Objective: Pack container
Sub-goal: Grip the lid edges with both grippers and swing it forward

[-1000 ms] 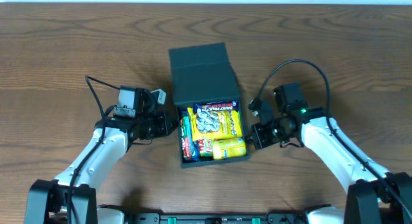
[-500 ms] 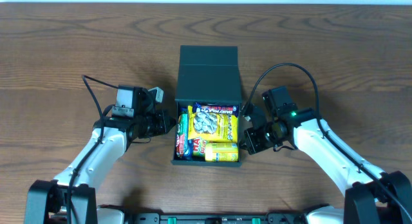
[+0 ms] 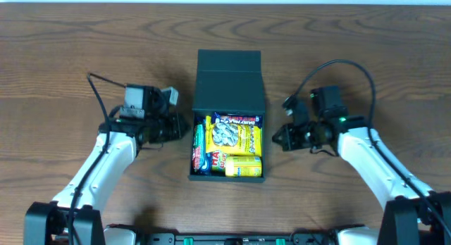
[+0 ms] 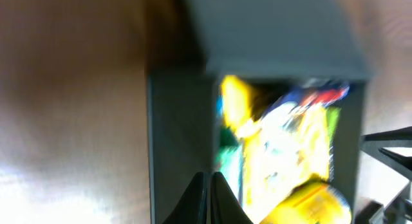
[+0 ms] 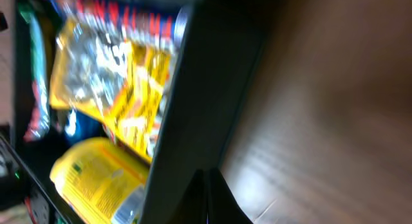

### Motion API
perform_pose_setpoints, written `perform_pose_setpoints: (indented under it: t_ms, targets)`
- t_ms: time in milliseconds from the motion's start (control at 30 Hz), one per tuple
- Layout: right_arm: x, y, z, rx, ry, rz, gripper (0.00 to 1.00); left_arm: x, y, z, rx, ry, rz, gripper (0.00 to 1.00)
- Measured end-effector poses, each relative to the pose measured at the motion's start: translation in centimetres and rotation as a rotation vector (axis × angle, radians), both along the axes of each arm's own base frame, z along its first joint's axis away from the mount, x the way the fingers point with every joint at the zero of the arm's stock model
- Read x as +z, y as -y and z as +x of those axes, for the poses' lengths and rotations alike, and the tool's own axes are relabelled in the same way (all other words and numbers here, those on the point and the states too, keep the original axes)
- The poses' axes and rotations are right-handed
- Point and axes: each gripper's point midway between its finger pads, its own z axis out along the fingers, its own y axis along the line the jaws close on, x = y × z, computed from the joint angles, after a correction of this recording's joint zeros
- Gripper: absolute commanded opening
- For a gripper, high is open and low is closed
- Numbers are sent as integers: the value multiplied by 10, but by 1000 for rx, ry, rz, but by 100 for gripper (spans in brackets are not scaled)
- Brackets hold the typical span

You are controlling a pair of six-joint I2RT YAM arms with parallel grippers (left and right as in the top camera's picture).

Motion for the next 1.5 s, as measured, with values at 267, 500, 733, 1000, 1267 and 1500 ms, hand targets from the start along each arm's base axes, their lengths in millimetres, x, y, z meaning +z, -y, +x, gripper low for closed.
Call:
perform_pose_setpoints:
  t_ms: [267, 500, 733, 1000, 1267, 1500]
  targets:
    - [19, -1, 34, -56, 124, 79, 1, 16, -6, 24, 4, 127, -1, 5]
    - [42, 17, 90, -256, 251, 137, 1, 29, -34, 64, 165, 211, -34, 5]
    - [-13, 28, 116, -361, -9, 145, 1, -6, -43, 90, 231, -50, -91, 5]
    - [-36, 15, 144, -340, -111, 212, 1, -35, -38, 113, 222, -236, -98, 5]
    - [-56, -1, 138, -317, -181, 227, 1, -54, -15, 121, 169, -286, -100, 5]
    - [-53, -23, 133, -258, -174, 244, 1, -64, 5, 110, 122, -335, -101, 5]
